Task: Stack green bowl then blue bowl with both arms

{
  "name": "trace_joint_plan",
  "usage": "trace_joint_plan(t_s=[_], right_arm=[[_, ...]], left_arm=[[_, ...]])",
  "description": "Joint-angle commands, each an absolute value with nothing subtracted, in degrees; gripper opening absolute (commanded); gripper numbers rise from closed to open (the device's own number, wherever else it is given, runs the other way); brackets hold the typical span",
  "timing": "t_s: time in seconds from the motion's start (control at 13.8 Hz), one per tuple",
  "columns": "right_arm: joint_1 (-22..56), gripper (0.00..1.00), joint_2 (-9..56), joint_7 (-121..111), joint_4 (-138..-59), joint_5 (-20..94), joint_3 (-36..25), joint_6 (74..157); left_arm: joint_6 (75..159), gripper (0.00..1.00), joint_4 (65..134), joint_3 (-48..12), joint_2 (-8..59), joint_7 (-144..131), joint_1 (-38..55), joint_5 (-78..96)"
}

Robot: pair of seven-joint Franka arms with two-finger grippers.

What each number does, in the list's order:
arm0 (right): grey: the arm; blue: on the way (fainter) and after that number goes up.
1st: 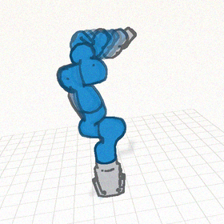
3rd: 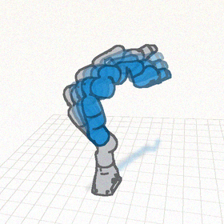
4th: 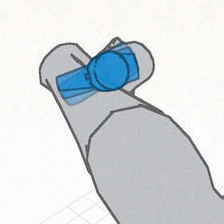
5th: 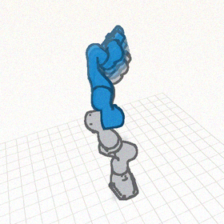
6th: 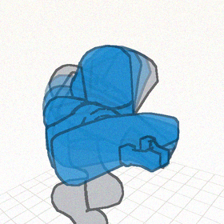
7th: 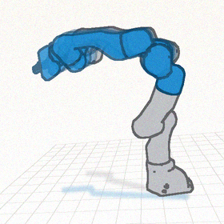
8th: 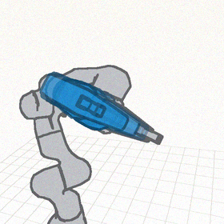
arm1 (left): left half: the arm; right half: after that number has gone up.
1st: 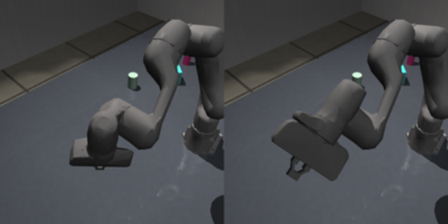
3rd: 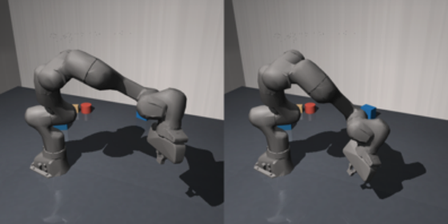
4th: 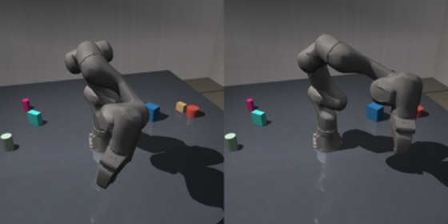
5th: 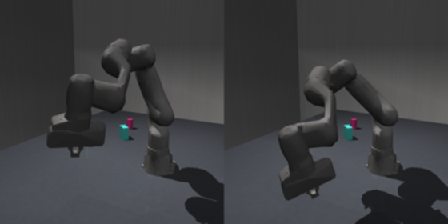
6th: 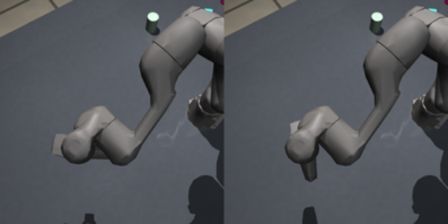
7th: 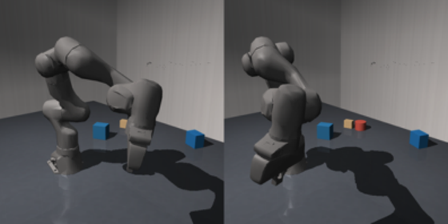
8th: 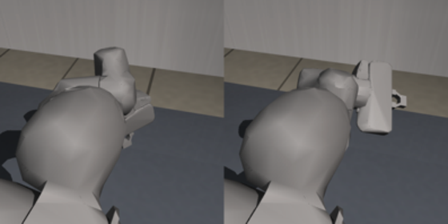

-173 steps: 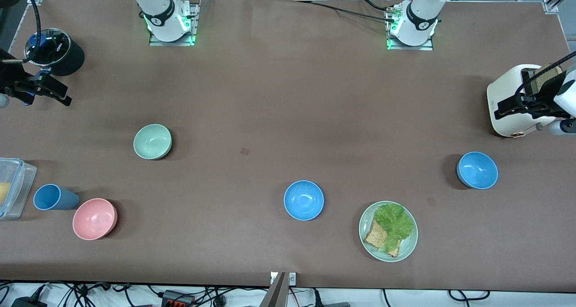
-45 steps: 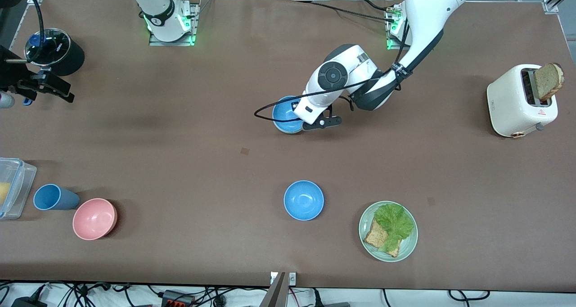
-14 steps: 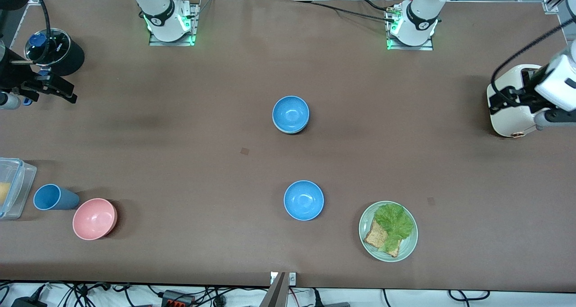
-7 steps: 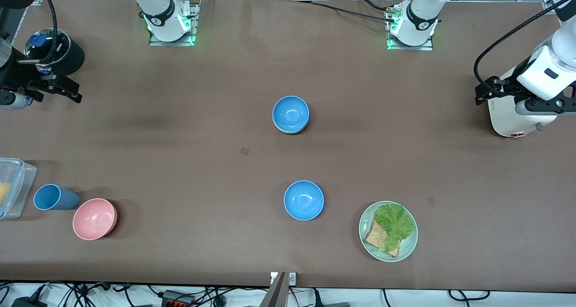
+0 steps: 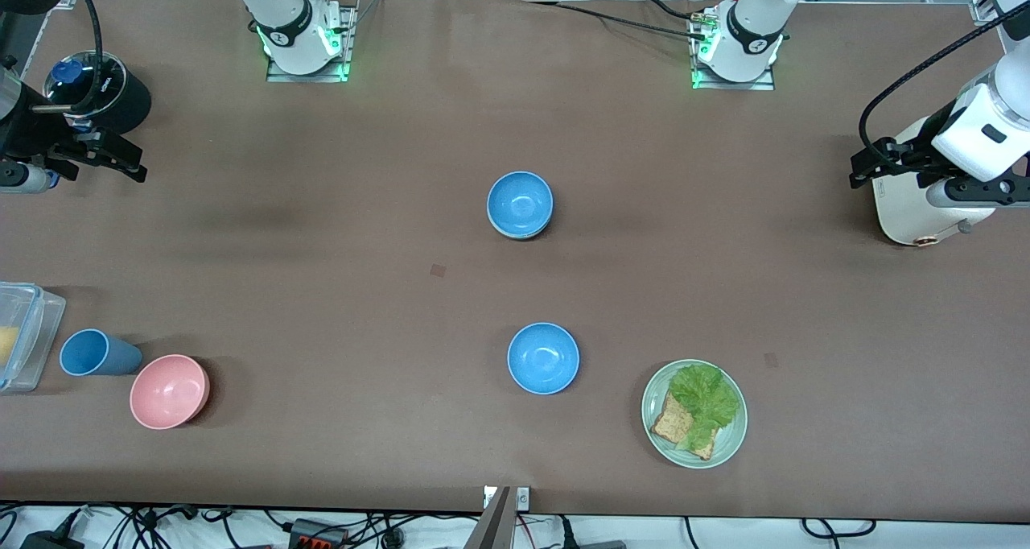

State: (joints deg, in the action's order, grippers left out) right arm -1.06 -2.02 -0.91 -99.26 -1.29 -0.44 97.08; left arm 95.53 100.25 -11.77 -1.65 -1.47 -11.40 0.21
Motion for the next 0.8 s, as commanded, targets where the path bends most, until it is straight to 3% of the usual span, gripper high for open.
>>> trace_joint_plan(t_s=[0.0, 0.72], right_arm=[[-1.1, 1.00, -2.9, -1.5, -99.3, -2.1, -0.2, 95.8], [-1.1, 1.00, -2.9, -1.5, -99.3, -2.1, -0.2, 95.7]], left_arm=[[95.1, 1.00, 99.5, -11.6, -1.2, 0.2, -11.5, 1.7], [94.7, 1.00, 98.7, -11.4, -0.4, 0.1, -11.6, 1.7]])
